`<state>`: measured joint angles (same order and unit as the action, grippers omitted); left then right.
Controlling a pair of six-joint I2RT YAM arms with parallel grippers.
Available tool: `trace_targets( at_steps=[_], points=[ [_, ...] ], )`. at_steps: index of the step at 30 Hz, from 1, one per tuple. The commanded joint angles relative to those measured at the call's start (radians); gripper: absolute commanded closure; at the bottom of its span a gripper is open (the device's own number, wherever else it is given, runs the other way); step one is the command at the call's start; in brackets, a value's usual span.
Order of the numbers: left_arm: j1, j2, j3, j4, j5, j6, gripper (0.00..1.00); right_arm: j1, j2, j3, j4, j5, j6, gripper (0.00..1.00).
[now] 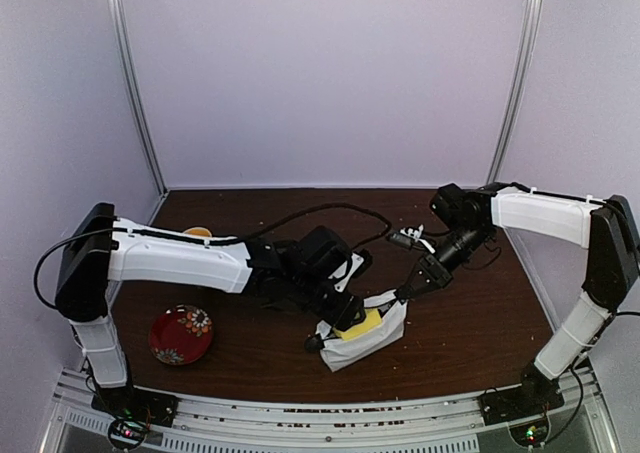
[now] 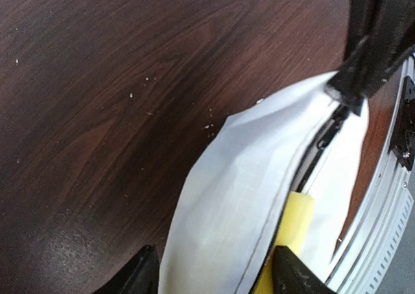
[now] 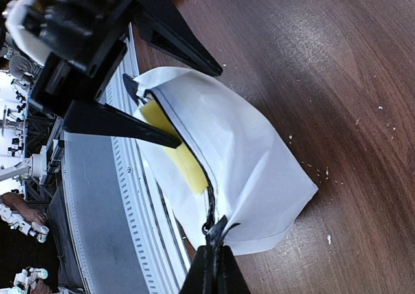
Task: Sort the hair-cutting tools
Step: Adjust the sponge from the kit bag.
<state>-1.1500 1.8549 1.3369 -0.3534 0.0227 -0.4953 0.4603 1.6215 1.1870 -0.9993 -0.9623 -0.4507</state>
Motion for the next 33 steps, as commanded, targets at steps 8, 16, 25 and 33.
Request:
trace_targets(
  at_steps=[8,16,25,33],
  points=[
    [0.040,0.172,0.003,0.020,-0.049,-0.139,0.80,0.009,-0.063,0.038,-0.098,-0.065,-0.104,1.00],
    [0.035,0.192,0.010,0.076,0.031,-0.120,0.87,0.008,-0.018,0.053,-0.110,-0.066,-0.105,1.00],
    [0.012,-0.010,0.005,0.091,-0.017,0.020,0.52,0.005,-0.046,0.100,-0.098,-0.058,-0.052,1.00],
    [0.012,-0.090,0.079,-0.016,-0.056,0.055,0.47,0.005,-0.030,0.115,-0.181,-0.153,-0.152,1.00]
  ],
)
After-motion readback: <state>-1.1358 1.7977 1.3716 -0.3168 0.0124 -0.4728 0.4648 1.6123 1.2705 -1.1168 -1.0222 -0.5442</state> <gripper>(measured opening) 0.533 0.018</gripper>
